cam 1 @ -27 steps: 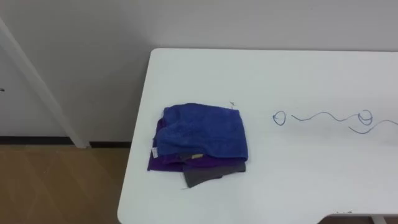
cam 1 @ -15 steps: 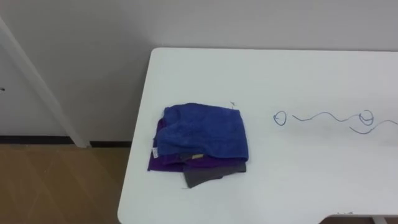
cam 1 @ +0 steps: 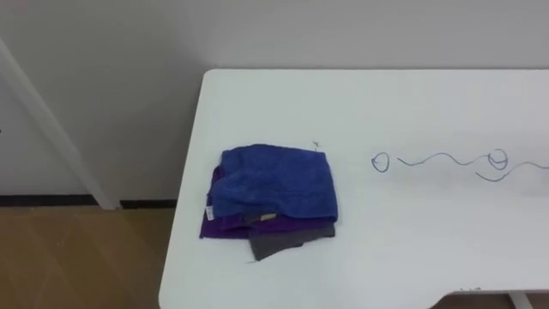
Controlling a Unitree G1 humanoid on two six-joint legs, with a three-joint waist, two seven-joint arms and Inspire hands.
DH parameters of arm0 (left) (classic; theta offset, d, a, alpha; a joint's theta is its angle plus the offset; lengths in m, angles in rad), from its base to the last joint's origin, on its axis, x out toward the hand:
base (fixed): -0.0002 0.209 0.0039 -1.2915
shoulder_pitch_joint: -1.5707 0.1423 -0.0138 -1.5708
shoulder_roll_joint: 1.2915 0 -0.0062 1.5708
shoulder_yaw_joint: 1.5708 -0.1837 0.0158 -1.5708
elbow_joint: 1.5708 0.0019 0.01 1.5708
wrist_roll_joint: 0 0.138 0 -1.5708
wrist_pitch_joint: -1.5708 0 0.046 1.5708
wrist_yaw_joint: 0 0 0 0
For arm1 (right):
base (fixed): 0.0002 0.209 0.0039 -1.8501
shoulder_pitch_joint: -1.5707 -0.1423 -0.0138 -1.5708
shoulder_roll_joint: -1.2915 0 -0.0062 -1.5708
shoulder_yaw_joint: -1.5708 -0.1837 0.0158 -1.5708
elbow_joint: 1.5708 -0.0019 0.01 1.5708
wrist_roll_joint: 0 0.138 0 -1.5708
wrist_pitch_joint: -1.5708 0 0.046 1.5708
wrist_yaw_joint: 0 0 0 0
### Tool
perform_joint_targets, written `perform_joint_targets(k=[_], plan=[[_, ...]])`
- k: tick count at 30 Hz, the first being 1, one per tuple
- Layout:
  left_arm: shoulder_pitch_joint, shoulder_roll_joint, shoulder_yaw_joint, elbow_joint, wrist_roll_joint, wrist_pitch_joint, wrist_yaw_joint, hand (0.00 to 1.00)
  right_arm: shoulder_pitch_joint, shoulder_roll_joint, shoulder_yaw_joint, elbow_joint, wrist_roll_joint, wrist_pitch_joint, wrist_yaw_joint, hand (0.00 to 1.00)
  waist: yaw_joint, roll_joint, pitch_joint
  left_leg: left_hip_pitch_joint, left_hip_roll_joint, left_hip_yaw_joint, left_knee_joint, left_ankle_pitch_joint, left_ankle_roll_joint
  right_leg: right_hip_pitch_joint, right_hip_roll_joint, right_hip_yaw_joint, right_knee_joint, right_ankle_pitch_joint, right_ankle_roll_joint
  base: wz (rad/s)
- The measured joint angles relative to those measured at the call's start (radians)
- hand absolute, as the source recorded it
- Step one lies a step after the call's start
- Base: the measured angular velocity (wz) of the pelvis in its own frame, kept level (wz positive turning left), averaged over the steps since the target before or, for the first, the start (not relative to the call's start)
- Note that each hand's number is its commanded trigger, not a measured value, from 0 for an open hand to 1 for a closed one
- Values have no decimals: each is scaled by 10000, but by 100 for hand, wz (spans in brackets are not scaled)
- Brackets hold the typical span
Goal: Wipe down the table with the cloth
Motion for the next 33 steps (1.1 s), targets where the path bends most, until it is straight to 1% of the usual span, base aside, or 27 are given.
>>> perform_joint_targets(k=[1,2,3,4,5,6,7,8,9,11,12,15,16,18,19,20,21,22,23,24,25,26,27,28,29,32,33], plan=[[32,24,106,0,7,50,1,0,23,-29,-239,-14,-4,47,-85,0,-37,-19,2,33,-6,-1,-1,0,-1,0,-18,2,12,-36,3,3],[95,107,240,0,17,98,1,0,38,-98,-758,-20,12,153,-282,0,-107,-68,-1,76,-13,-5,-18,-3,-3,-9,-30,11,82,-90,7,0],[144,172,259,0,40,101,2,0,31,-137,-966,-17,58,183,-407,0,-114,-121,-1,102,-17,-3,-32,-3,-3,-39,-35,30,171,-128,4,0],[208,279,437,-9,110,117,27,0,24,-245,-1333,-26,117,249,-641,0,-156,-213,-15,125,-21,-3,-61,-4,-1,-75,-46,23,293,-189,-3,0],[249,368,625,-48,128,133,112,0,-37,-382,-1671,-110,89,371,-882,0,-232,-249,2,122,-37,-4,-78,-8,5,-161,-61,18,456,-273,3,0],[245,440,835,-81,319,174,149,0,-114,-513,-2000,-330,66,395,-1168,0,-282,-326,12,114,-49,0,-82,-13,13,-242,-72,44,587,-310,-3,0],[223,470,899,-180,407,227,152,0,-133,-579,-2161,-500,69,395,-1314,0,-296,-356,13,108,-50,1,-84,-19,19,-266,-71,47,607,-312,-3,-7],[252,541,963,-347,532,242,160,0,-206,-773,-2295,-744,64,376,-1608,0,-292,-403,19,85,-53,3,-89,-56,23,-347,-68,56,688,-319,-2,-4],[256,589,960,-409,549,246,164,0,-265,-868,-2342,-856,20,381,-1772,0,-289,-441,18,67,-62,3,-90,-59,27,-375,-72,62,715,-321,1,-8],[322,716,948,-487,541,249,238,0,-692,-1190,-2473,-1375,-488,382,-2612,0,-285,-545,16,50,-77,118,-131,-60,30,-431,-85,109,884,-320,-2,-13],[309,725,932,-489,536,249,276,0,-765,-1233,-2497,-1616,-593,374,-2831,0,-286,-564,8,47,-85,129,-134,-59,31,-454,-82,139,885,-320,-1,-10],[112,717,608,-519,545,253,370,0,-1081,-1351,-2426,-3088,-1716,325,-4055,0,-207,-609,2,-59,-100,129,-133,-57,35,-554,-77,190,849,-308,12,-1],[114,721,531,-543,560,258,365,0,-1162,-1360,-2420,-3321,-2004,350,-4232,0,-213,-614,-1,-64,-100,130,-126,-56,36,-563,-76,187,848,-307,12,0],[169,730,381,-559,569,286,344,0,-1282,-1363,-2314,-4514,-3445,352,-4849,0,-169,-573,-5,-77,-103,133,-70,-55,37,-549,-66,194,860,-306,14,0],[170,730,372,-586,596,288,337,0,-1315,-1363,-2277,-4786,-3804,346,-4969,0,-157,-592,-16,-80,-105,133,-65,-55,37,-550,-69,189,860,-306,14,0],[150,730,363,-629,648,288,312,0,-1359,-1364,-2198,-5295,-4472,342,-5179,0,-66,-584,-9,-93,-106,133,-59,-54,37,-568,-73,184,869,-307,13,-8],[156,729,348,-703,654,285,300,0,-1409,-1365,-2093,-5836,-5084,364,-5369,0,71,-619,-38,-138,-106,207,-36,-54,37,-654,-70,226,881,-308,13,-12],[166,730,330,-731,664,282,293,0,-1404,-1366,-1965,-6219,-5339,363,-5446,0,119,-616,-37,-192,-107,233,-13,-54,36,-703,-69,240,880,-307,13,-11],[170,747,285,-753,811,287,290,0,-1404,-1366,-1705,-7013,-5999,348,-5558,0,144,-581,-7,-248,-111,227,25,-54,36,-730,-75,238,863,-302,12,0],[171,759,248,-748,927,288,289,0,-1384,-1367,-1516,-7758,-6721,341,-5590,0,198,-621,15,-262,-112,219,22,-54,36,-750,-81,219,873,-304,10,0],[171,766,194,-740,926,289,283,0,-1379,-1365,-1409,-8144,-7056,338,-5625,0,240,-612,9,-263,-111,215,23,-54,36,-749,-81,214,870,-305,10,0],[128,767,116,-703,924,290,246,0,-1385,-1363,-1269,-8814,-7653,253,-5676,0,284,-599,-1,-266,-111,212,24,-53,36,-738,-89,192,853,-308,10,9],[97,776,38,-686,915,294,178,0,-1408,-1367,-1089,-9320,-8161,144,-5743,0,337,-635,0,-275,-108,176,12,-53,36,-711,-101,113,831,-312,15,11],[98,776,-32,-696,916,295,177,0,-1413,-1366,-979,-9600,-8391,142,-5754,0,389,-640,-10,-288,-108,173,9,-53,36,-714,-105,86,824,-314,16,10],[88,766,-130,-716,922,295,175,0,-1429,-1366,-792,-10078,-8822,113,-5763,0,536,-681,-18,-332,-110,172,10,-53,36,-737,-108,78,780,-316,19,6],[131,743,-303,-739,919,304,174,0,-1556,-1358,-400,-10585,-10166,17,-5787,0,709,-740,-46,-356,-114,3,12,-53,36,-624,-128,-73,654,-291,35,12],[122,745,-368,-731,918,316,159,0,-1631,-1357,-163,-10742,-10484,17,-5783,0,821,-741,-37,-301,-114,-48,15,-54,36,-561,-140,-151,650,-290,37,10]])
